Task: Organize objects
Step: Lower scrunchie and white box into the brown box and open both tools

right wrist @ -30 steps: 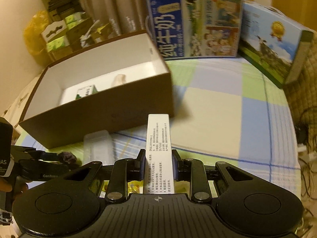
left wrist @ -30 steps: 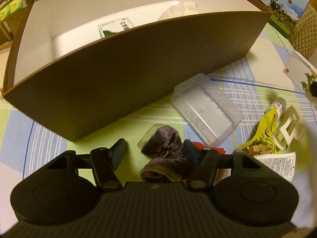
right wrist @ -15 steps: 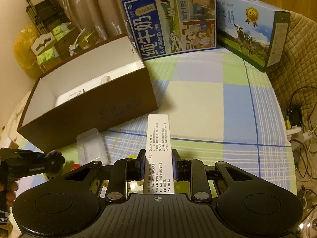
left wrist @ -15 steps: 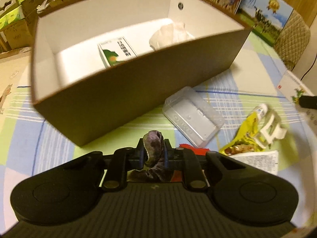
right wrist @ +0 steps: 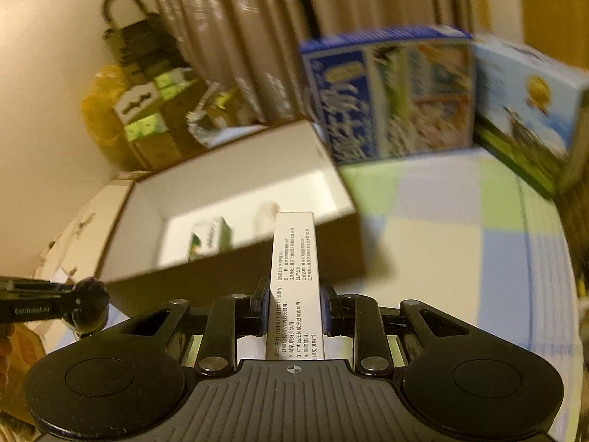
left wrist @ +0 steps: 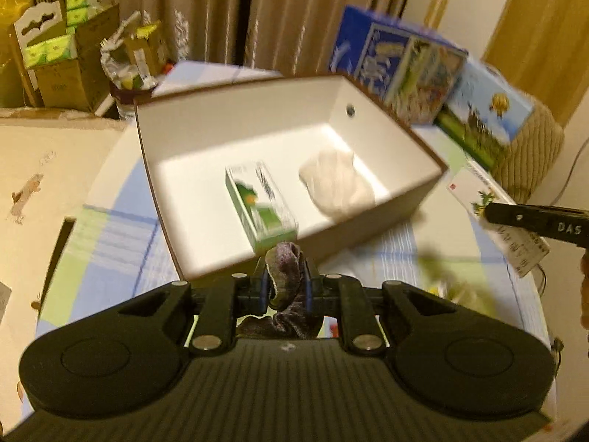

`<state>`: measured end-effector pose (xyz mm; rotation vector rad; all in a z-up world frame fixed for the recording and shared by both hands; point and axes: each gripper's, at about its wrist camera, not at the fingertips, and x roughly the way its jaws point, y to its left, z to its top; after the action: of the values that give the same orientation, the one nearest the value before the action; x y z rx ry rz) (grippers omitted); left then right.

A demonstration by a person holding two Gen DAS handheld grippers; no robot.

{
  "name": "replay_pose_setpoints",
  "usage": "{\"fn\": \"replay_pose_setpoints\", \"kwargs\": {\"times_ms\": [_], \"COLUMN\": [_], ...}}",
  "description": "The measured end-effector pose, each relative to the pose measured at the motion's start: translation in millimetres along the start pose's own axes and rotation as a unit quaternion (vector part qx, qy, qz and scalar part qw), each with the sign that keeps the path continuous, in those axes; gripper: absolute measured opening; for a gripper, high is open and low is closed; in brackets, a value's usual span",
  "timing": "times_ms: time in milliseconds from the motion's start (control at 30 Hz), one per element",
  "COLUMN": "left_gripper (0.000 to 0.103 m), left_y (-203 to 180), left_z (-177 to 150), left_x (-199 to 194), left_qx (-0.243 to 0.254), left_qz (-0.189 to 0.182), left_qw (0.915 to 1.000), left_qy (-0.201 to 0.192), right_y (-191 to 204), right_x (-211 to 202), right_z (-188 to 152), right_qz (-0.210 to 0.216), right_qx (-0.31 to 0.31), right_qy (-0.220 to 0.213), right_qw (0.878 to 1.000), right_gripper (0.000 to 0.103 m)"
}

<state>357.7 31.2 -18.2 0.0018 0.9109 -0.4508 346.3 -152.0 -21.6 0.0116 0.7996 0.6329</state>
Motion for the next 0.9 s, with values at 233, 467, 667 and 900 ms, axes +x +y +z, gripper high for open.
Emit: {"fn": "replay_pose_setpoints", "kwargs": {"times_ms": [233,467,667,900], "left_gripper": [0.014,0.014,0.014,0.014], "left_y": [16.6,34.4,42.6,44.3], "left_z": [41.5,69.6,82.0,82.1], "left_x": [17.9,60.2,103.8,140.1], "left_qx": [-0.004,0.006,0.024,0.054], "left_qz": [0.032,0.064,0.060,0.068], "left_qw": [0.9995,0.9978,0.9958,0.9896], "left_qy": [-0.006,0.018,0.065,0.115], "right_y": [16.1,18.9,15.2,11.9], "right_x": [35.7,98.7,155.4,194.3], "right_z": [48.3,76.0,77.7,73.1], "right_qz": [0.010,-0.006,-0.035,-0.060], "right_qx": [-0.039,-0.063,-0.096,-0.120], "right_qy": [-0.020,0.008,0.061,0.094], "right_qw": [0.999,0.998,0.993,0.986], "right_gripper": [0.023,0.023,0.023,0.023]}}
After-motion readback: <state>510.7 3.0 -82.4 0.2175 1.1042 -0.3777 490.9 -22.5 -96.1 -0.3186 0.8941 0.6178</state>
